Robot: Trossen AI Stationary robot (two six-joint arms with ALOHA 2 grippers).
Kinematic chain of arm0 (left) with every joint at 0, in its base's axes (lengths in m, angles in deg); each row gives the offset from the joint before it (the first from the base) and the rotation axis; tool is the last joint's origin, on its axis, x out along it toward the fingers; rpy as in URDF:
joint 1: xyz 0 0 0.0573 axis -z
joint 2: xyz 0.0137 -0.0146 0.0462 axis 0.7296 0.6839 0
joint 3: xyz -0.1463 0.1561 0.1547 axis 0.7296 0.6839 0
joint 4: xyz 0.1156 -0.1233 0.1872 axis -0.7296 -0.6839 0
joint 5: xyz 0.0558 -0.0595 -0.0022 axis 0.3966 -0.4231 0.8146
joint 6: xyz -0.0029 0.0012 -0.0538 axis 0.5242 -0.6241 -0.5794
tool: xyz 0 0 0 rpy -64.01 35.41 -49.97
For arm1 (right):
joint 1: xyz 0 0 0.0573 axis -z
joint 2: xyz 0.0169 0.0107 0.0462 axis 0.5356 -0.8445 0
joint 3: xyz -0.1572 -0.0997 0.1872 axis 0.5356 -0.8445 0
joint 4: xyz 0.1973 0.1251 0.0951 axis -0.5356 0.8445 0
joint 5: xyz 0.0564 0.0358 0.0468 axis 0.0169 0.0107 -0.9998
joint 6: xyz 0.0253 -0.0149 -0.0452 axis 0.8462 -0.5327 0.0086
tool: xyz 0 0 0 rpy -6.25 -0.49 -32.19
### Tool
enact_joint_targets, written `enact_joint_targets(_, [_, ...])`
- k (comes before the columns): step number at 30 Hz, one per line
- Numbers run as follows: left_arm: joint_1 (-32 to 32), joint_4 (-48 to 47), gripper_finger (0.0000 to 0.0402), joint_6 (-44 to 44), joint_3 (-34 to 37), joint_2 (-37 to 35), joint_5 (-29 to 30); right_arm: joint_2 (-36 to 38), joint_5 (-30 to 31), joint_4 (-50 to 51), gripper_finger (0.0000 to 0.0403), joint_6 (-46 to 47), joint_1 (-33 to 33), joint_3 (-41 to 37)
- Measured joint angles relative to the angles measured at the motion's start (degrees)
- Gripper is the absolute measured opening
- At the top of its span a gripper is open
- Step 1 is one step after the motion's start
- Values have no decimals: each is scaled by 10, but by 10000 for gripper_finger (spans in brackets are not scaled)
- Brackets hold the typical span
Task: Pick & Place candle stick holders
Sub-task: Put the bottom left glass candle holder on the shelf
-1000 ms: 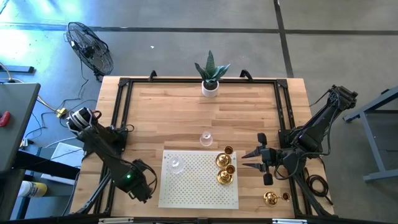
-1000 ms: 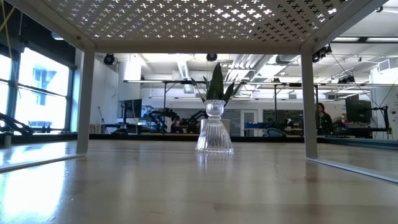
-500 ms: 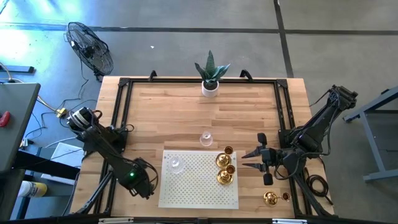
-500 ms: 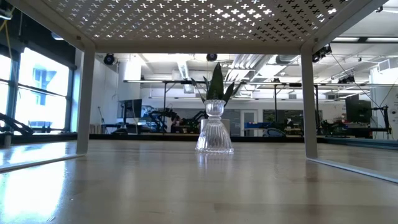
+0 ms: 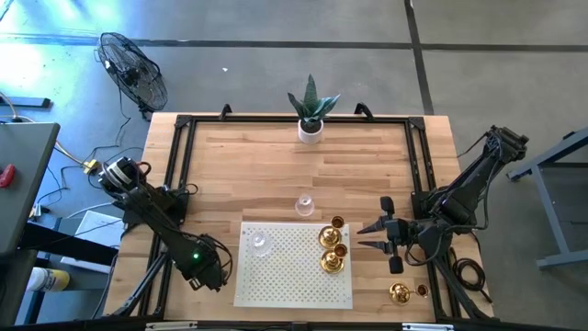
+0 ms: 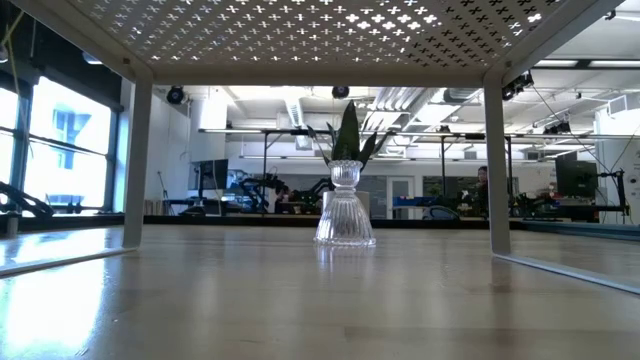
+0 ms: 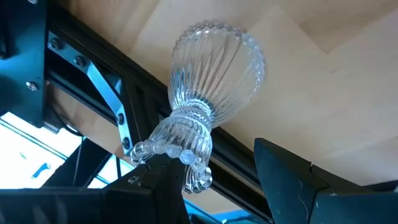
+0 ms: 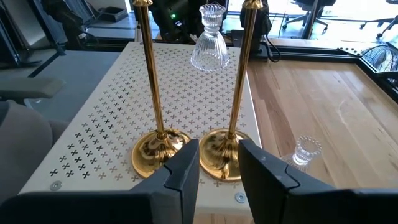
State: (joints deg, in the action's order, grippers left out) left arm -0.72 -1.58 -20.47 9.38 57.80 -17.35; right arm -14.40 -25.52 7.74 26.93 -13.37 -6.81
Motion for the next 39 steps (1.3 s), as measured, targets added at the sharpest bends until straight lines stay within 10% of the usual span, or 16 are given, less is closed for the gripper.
enact_joint_targets(8, [0, -2, 166, 24, 0, 0, 8, 0, 0, 0, 103, -1, 0, 0])
enact_joint_targets(19, [0, -43, 28, 103, 0, 0, 51, 0, 0, 0, 103, -1, 0, 0])
enact_joint_targets(39, [0, -182, 25, 119, -90, 3, 165, 0, 5, 0, 103, -6, 0, 0])
